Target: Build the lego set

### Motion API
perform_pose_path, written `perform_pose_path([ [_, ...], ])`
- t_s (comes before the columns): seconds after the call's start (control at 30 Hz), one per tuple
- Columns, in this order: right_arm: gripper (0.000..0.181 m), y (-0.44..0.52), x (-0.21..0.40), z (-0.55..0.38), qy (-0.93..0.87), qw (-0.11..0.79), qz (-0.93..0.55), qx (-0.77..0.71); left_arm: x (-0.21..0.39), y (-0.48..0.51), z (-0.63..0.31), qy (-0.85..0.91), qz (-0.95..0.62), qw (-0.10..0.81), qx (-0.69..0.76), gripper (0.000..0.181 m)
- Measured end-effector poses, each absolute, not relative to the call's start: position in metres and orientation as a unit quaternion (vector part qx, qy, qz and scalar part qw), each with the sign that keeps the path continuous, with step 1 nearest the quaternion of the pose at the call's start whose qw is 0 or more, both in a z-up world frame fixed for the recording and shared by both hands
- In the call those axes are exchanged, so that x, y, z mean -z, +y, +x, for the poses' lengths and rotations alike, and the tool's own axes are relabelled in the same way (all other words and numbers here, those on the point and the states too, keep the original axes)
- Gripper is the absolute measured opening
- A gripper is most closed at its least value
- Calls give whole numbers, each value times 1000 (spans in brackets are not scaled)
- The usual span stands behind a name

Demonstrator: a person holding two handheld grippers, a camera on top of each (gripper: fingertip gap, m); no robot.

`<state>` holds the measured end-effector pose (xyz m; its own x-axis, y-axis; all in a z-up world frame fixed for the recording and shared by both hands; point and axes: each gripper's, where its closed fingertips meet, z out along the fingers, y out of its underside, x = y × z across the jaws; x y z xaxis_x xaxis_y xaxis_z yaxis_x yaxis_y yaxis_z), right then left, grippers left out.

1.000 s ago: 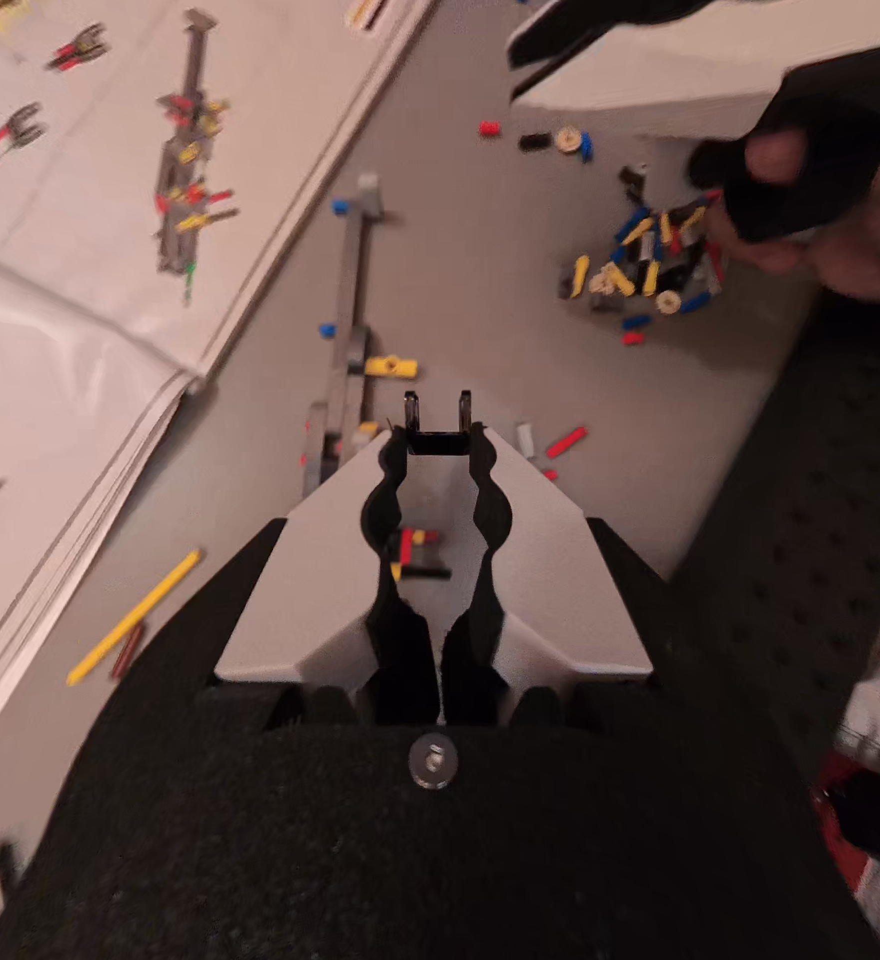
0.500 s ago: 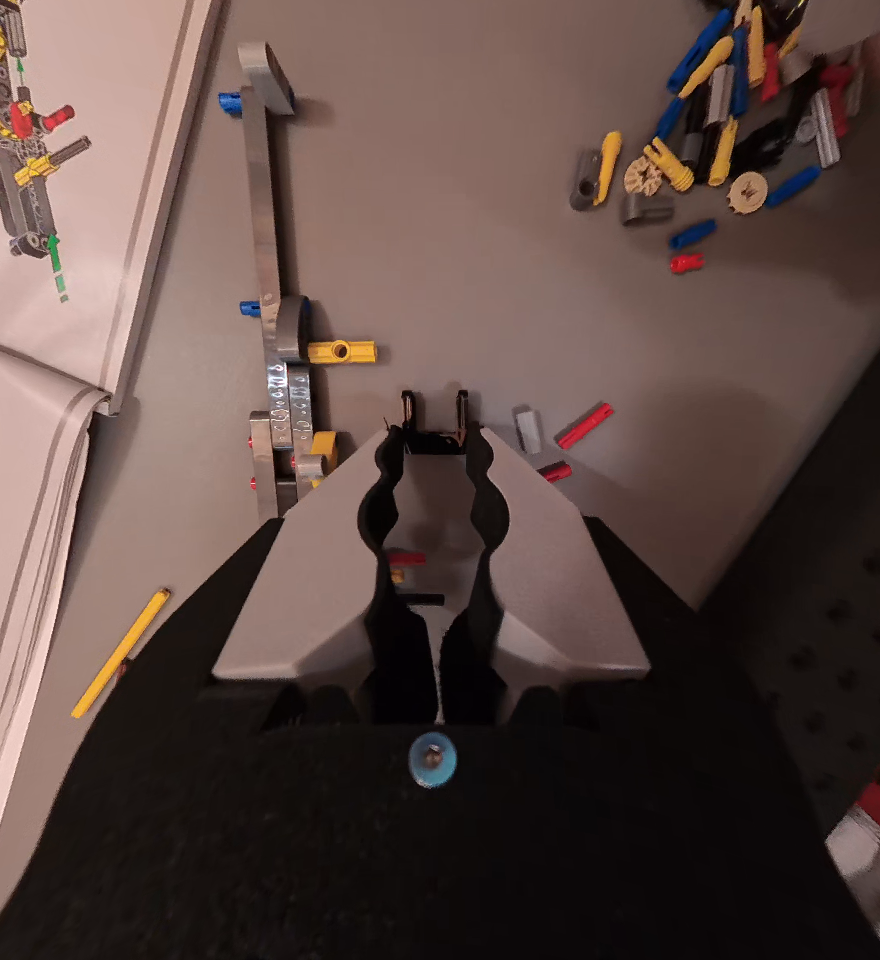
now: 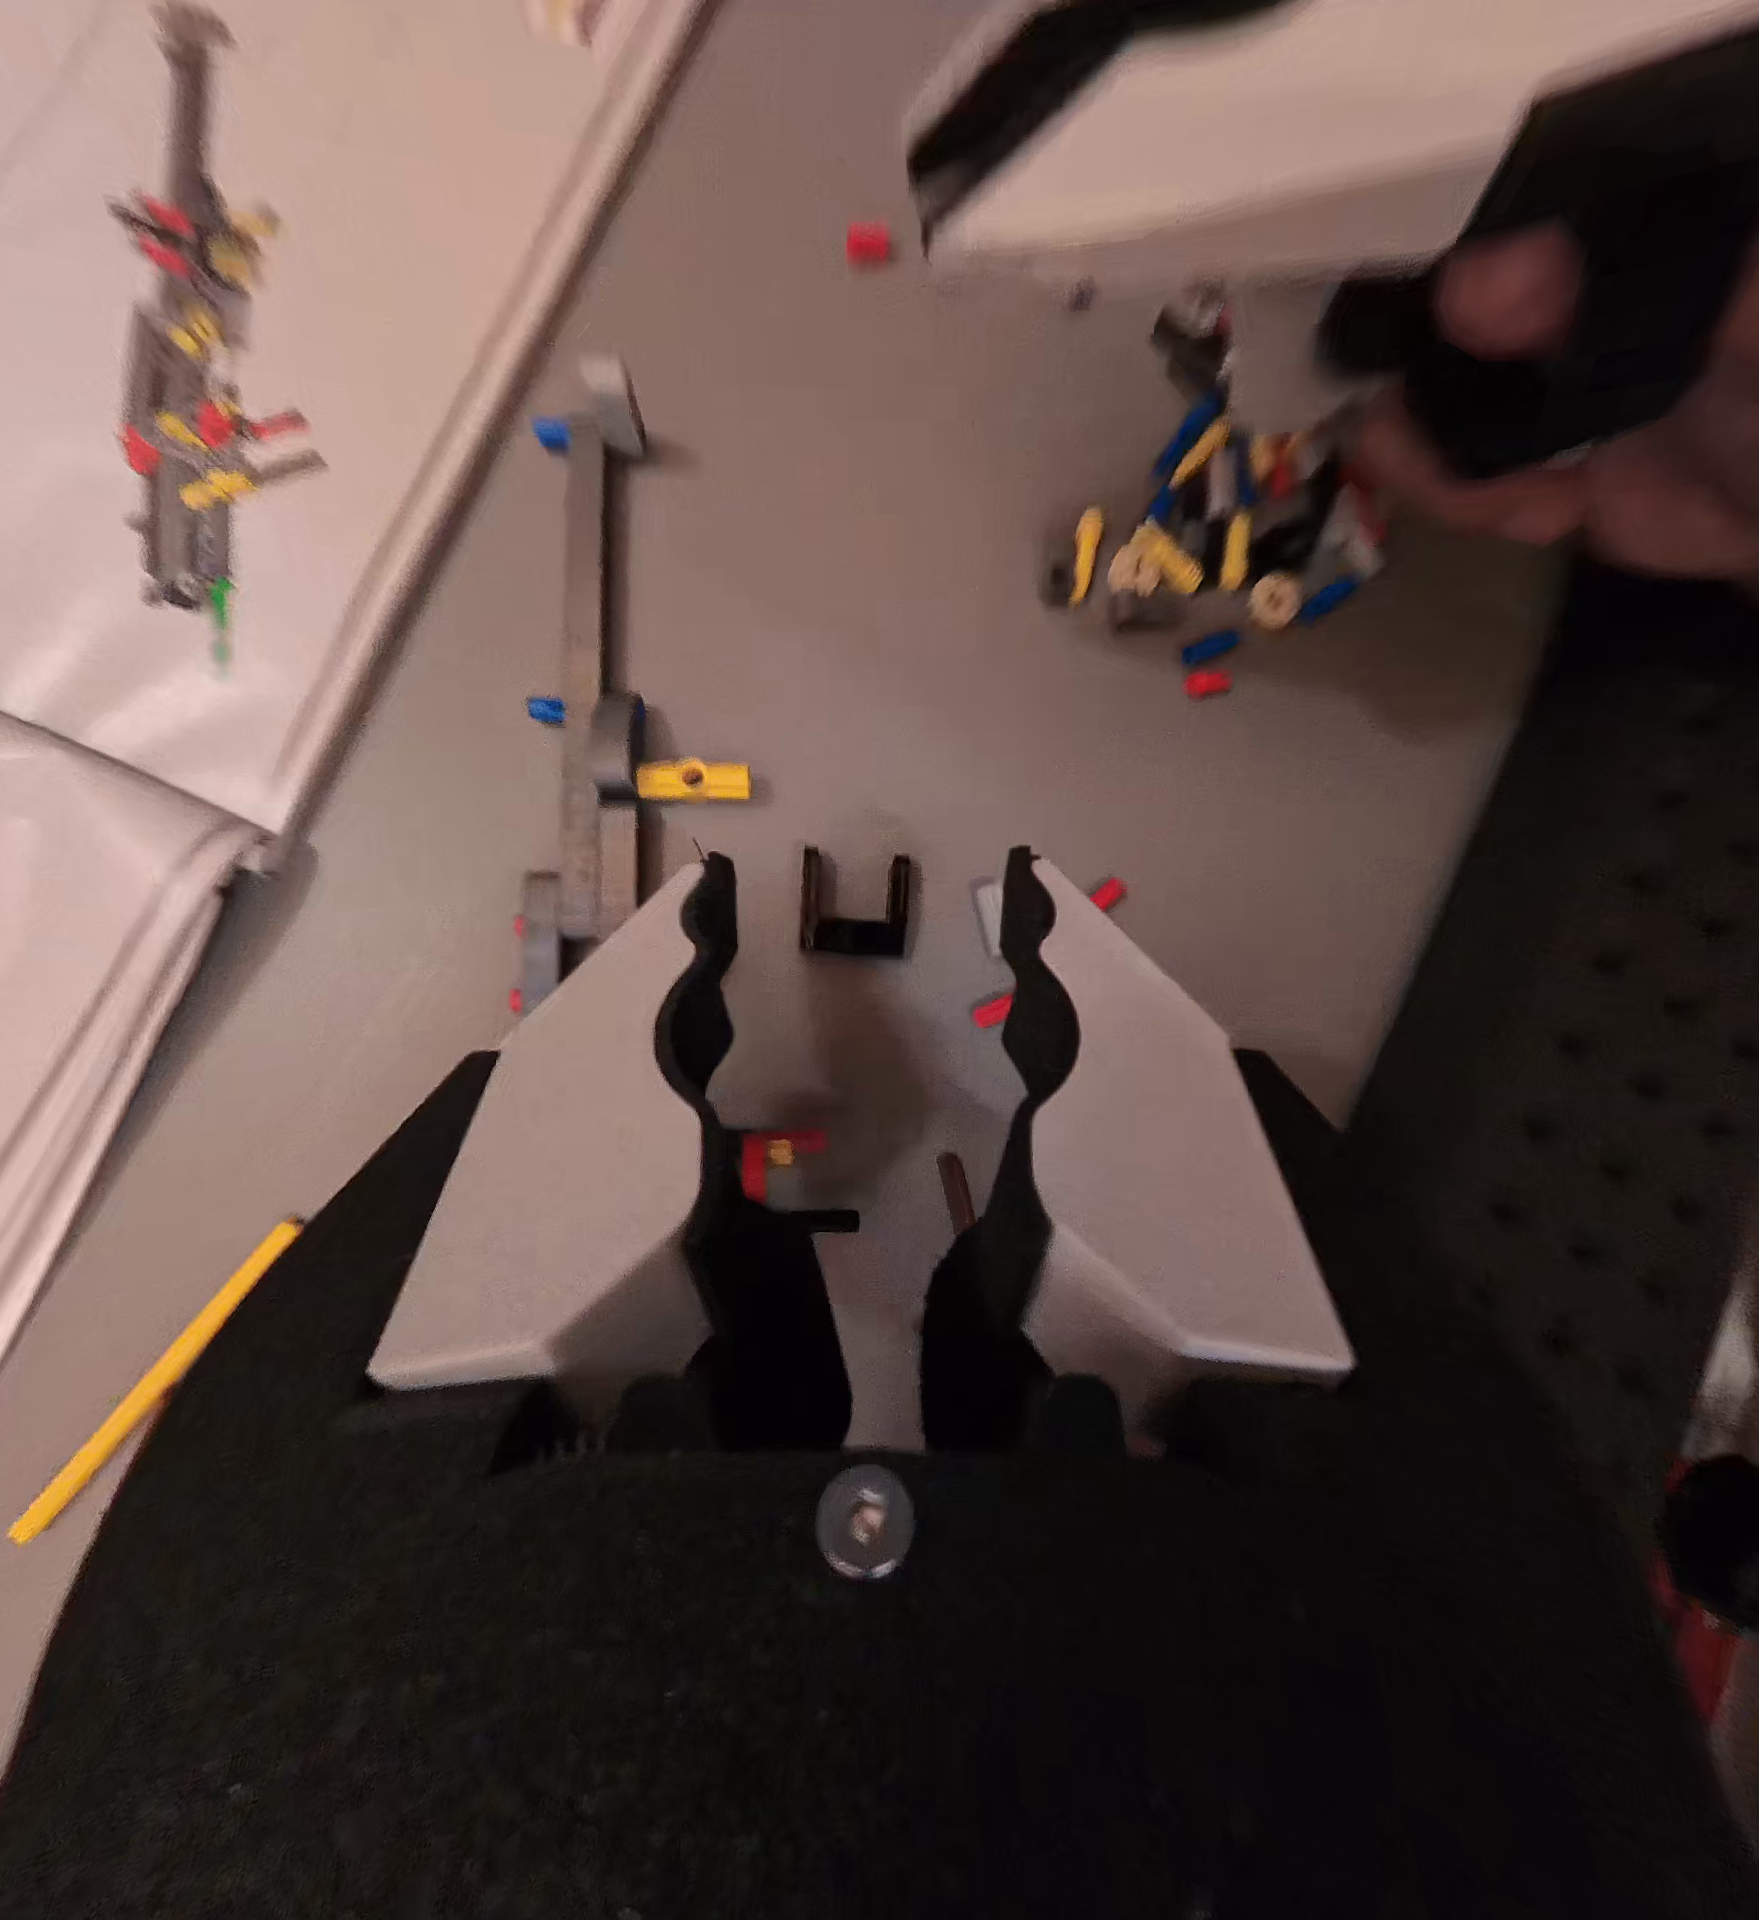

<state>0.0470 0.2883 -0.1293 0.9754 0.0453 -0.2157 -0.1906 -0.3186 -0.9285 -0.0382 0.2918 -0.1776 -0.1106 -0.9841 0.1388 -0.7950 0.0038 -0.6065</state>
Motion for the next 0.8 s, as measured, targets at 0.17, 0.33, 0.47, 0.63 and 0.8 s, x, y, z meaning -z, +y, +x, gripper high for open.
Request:
perform_pose_path([
  [0.17,19,291,130,54,64,584,-803,-101,109,353,-32,560,-630,271,464,48],
  [0.33,26,295,133,56,98,567,-797,-184,71,440,-61,408,-643,385,522,45],
  [0.47,33,295,132,66,97,571,-801,-151,86,469,-81,390,-668,448,448,37],
  [0.63,52,264,127,92,75,529,-844,-34,96,460,-74,411,-676,436,429,36],
  [0.8,56,195,124,106,113,486,-866,-30,105,448,-67,463,-660,463,368,36],
])
